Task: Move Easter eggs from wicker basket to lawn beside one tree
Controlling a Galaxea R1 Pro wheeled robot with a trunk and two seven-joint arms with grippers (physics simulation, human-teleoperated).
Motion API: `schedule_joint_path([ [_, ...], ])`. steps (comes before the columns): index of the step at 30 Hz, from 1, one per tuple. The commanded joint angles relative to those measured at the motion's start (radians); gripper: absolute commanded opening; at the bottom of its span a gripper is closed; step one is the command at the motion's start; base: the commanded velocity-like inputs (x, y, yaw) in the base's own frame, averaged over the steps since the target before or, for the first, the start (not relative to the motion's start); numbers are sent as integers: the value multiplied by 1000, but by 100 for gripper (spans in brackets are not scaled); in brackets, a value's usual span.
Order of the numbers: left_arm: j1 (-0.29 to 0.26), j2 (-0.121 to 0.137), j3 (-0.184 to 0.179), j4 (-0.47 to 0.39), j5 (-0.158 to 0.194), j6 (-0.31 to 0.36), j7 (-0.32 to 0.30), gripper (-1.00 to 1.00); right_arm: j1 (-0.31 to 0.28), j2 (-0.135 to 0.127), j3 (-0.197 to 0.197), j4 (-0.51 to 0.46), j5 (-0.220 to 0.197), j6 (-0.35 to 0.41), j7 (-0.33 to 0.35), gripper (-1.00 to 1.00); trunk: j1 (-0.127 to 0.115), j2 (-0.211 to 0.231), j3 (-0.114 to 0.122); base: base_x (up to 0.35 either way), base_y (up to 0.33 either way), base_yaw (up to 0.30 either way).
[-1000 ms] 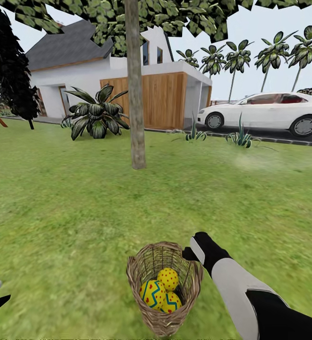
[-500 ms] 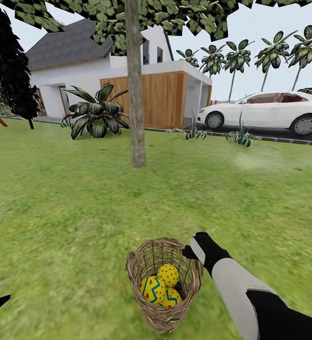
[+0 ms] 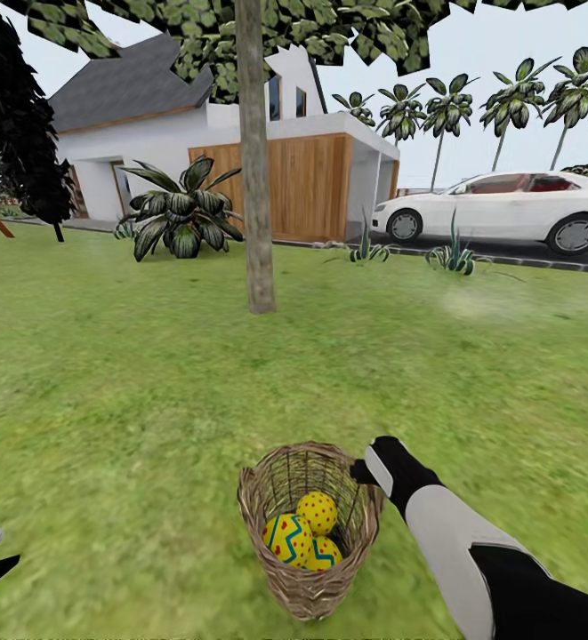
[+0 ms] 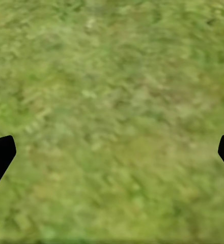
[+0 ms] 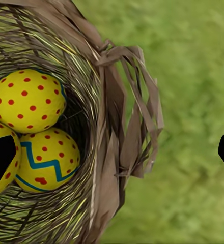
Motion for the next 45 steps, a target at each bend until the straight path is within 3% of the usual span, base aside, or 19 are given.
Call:
schedule_joint_path([
  [1, 1, 0, 2, -1, 2, 5, -3, 100, -1, 0, -5, -1, -3, 3, -5, 100, 4, -8, -4, 0, 0, 0],
  [8, 1, 0, 2, -1, 2, 6, -3, 100, -5, -5, -5, -3, -2, 2, -5, 100, 19, -36, -17, 0, 0, 0],
  [24, 1, 0, 2, -1, 1, 6, -3, 100, -24, -13, -4, -4, -1, 3, -6, 100, 81, -148, -67, 0, 0, 0],
  [33, 1, 0, 2, -1, 1, 6, -3, 100, -49, -14, -3, -4, -1, 3, -7, 100, 81, -148, -67, 0, 0, 0],
  [40, 1, 0, 2, -1, 1, 6, -3, 100, -72, -13, -2, -3, -1, 3, -9, 100, 107, -197, -89, 0, 0, 0],
  [45, 1, 0, 2, -1, 1, 6, -3, 100, -75, -13, -2, -3, -1, 3, -9, 100, 110, -198, -108, 0, 0, 0],
])
